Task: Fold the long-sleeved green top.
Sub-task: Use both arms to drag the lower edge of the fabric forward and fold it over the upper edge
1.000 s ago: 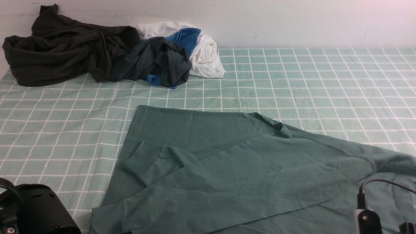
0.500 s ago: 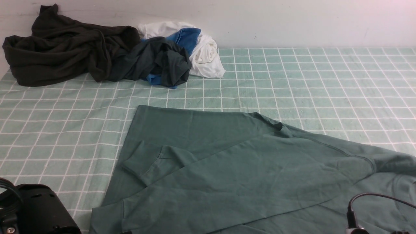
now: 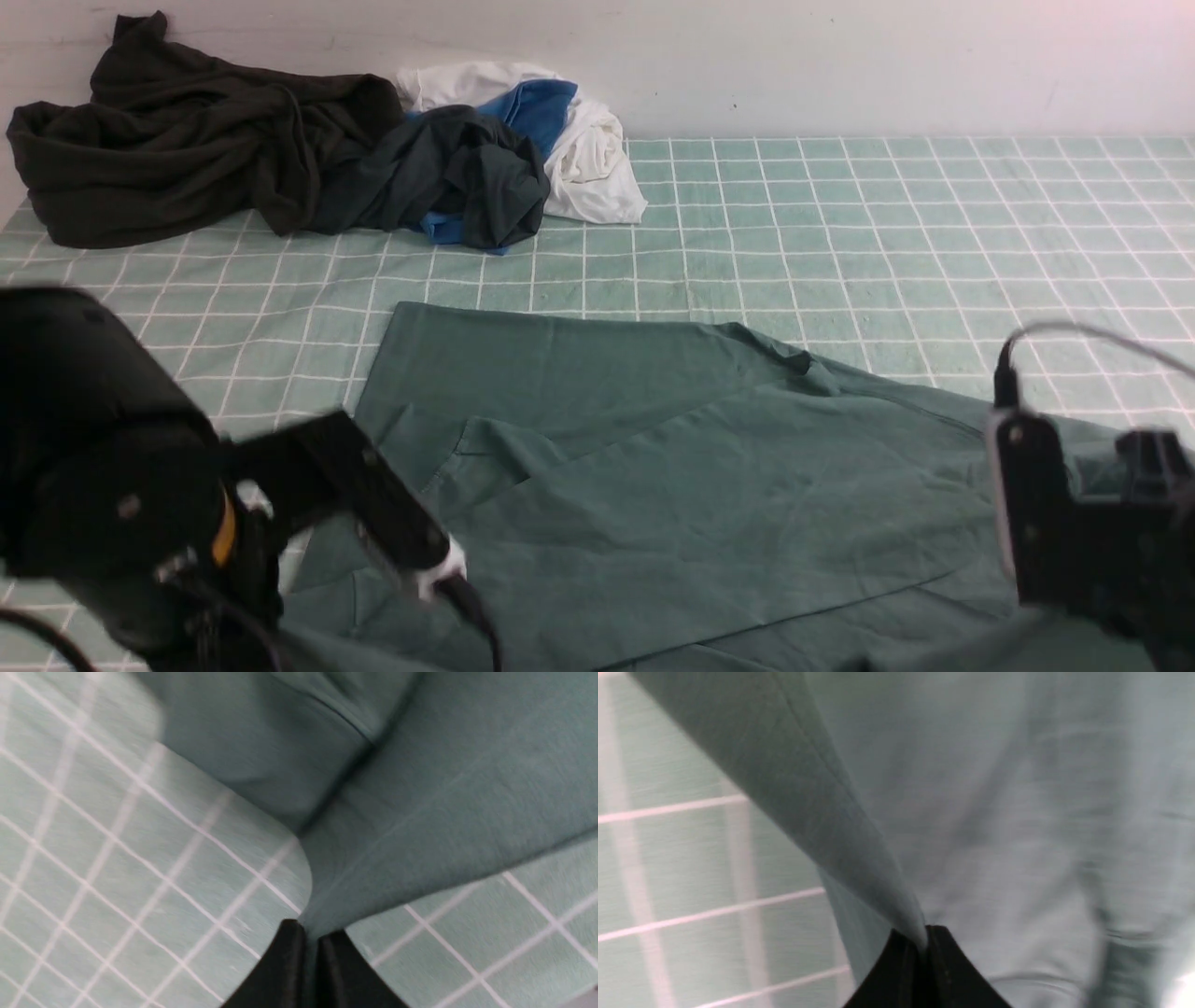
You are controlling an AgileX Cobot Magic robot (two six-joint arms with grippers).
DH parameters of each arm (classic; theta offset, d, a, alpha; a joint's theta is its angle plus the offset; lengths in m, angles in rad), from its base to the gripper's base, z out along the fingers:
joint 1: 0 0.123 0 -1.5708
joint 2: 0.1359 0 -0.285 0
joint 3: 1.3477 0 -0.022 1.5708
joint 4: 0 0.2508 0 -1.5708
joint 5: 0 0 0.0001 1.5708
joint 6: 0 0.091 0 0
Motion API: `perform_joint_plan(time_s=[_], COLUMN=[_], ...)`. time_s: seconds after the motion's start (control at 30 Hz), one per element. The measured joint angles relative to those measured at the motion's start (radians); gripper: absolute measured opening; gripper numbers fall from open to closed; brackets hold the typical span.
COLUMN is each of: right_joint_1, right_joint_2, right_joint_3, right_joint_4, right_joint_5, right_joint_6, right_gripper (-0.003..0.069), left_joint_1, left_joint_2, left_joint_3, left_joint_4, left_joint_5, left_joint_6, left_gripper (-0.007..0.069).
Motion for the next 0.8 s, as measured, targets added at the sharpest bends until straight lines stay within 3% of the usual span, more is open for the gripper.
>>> perform_joint_plan(time_s=[0.17,0.33,0.5,0.67,0.8], right_joint_1=[-0.175,-0.262,-0.305,-0.309,-0.310], right_joint_2=[0.147,0.333,0.540,0.682,0.770], right_joint_3=[-0.259,-0.441,-0.597,-0.682,-0.749], right_joint_4=[0.056,0.130,0.157,0.158,0.134], right_joint_5=[-0.044,-0.045,-0.055,-0.096,-0.137], right_joint_6=[-0.028,-0.058,-0.053,-0.001,0.122], right_gripper=[-0.0003,-0.0003,-0.0003,0.0007,0.0092], left_joint_1=[0.208,0.314,0.365,0.381,0.394], left_joint_2=[0.140,0.354,0.611,0.780,0.883], left_joint_3=[-0.309,-0.562,-0.820,-0.943,-0.997], left_joint_4=[0.000,0.000,-0.002,-0.002,0.001], left_joint_5=[-0.035,-0.065,-0.080,-0.099,-0.161], left_joint_6=[0.118,0.161,0.173,0.172,0.148], left_gripper=[0.0017,0.0017,0.0017,0.0031,0.0122])
